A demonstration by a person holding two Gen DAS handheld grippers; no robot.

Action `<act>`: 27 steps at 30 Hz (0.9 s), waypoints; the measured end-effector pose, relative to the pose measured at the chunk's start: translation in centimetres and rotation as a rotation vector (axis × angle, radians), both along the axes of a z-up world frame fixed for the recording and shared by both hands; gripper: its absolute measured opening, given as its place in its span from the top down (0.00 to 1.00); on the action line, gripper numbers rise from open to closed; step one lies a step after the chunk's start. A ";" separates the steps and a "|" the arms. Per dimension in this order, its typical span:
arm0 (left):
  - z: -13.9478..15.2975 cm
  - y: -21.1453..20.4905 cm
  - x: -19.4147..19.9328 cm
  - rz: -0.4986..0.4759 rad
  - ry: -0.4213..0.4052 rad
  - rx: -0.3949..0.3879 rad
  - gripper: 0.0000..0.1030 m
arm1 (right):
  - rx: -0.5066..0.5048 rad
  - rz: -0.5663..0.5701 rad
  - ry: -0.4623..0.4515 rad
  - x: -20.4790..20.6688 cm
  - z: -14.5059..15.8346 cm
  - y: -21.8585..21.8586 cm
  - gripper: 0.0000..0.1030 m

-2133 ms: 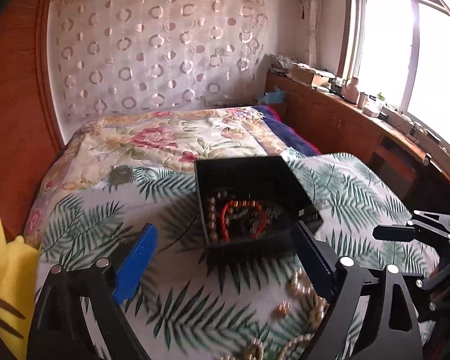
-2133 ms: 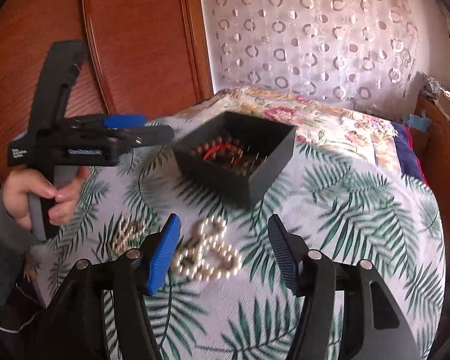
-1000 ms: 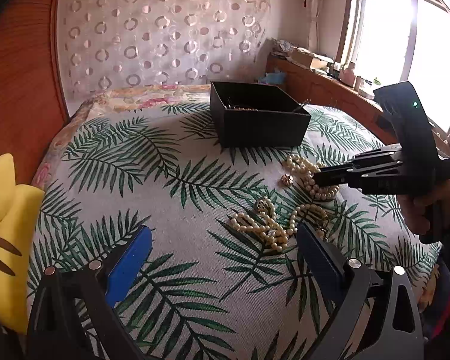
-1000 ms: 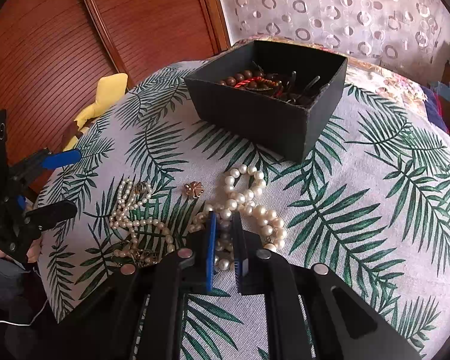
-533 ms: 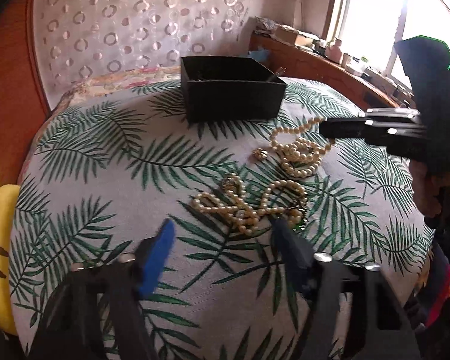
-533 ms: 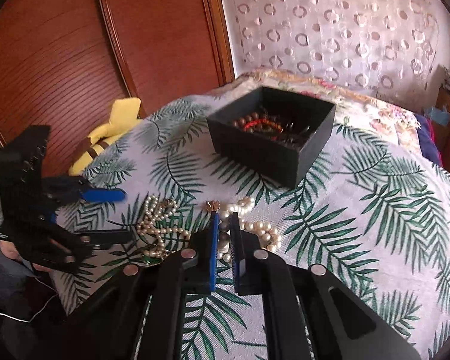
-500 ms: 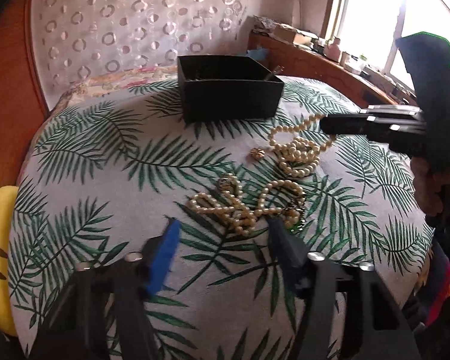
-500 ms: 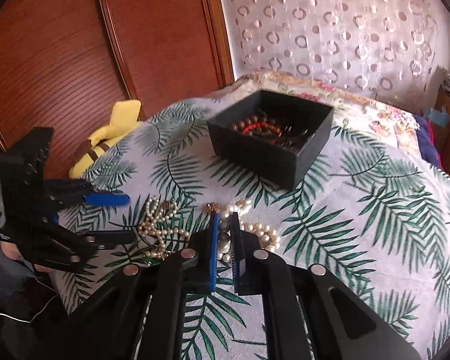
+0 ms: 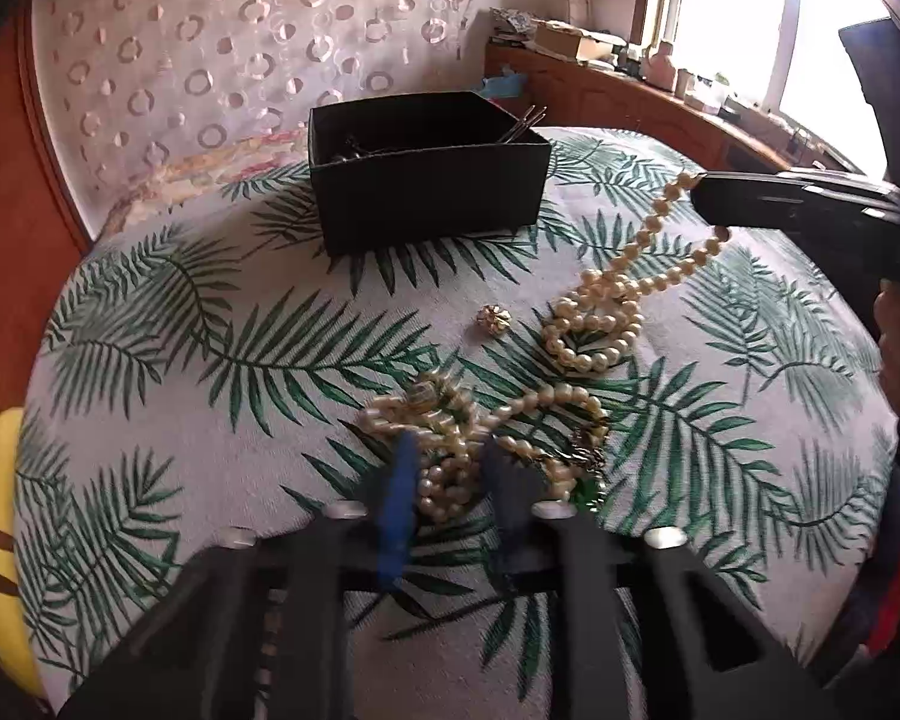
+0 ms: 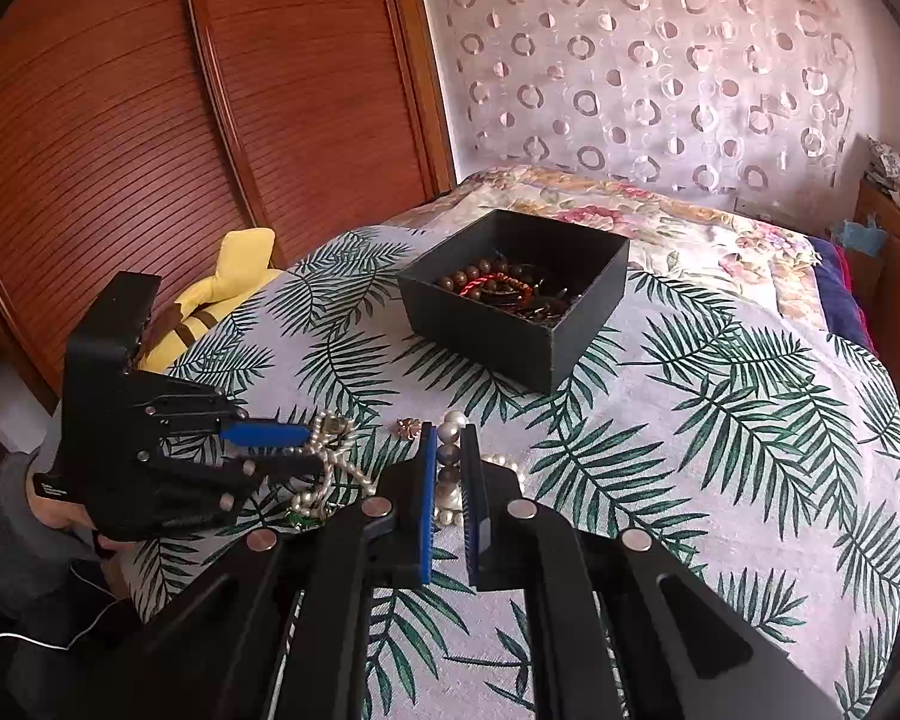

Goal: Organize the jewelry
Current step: 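Lift both pearl necklaces high above the bed and carry them toward the box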

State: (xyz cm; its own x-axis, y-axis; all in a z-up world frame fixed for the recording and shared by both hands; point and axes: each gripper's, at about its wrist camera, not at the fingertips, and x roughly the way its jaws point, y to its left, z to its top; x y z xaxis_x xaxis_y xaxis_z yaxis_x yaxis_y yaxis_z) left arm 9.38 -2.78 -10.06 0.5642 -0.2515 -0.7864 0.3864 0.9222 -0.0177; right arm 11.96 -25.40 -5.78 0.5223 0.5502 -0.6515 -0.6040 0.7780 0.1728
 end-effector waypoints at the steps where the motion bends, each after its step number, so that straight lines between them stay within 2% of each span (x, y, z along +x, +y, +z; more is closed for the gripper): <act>1: 0.2 0.1 -0.1 -0.009 -0.007 -0.008 0.91 | 0.001 -0.001 -0.002 -0.1 0.1 0.0 0.91; 2: 0.4 0.2 -0.1 -0.012 -0.014 -0.019 0.96 | 0.002 0.000 -0.003 -0.2 0.2 0.0 0.92; 11: 4.5 1.1 -0.4 0.014 -0.120 -0.063 0.96 | 0.014 0.003 -0.044 -0.9 2.1 0.0 0.92; 27: 13.3 0.5 1.1 0.017 -0.287 -0.128 0.96 | 0.023 0.014 -0.188 -1.3 9.3 0.6 0.92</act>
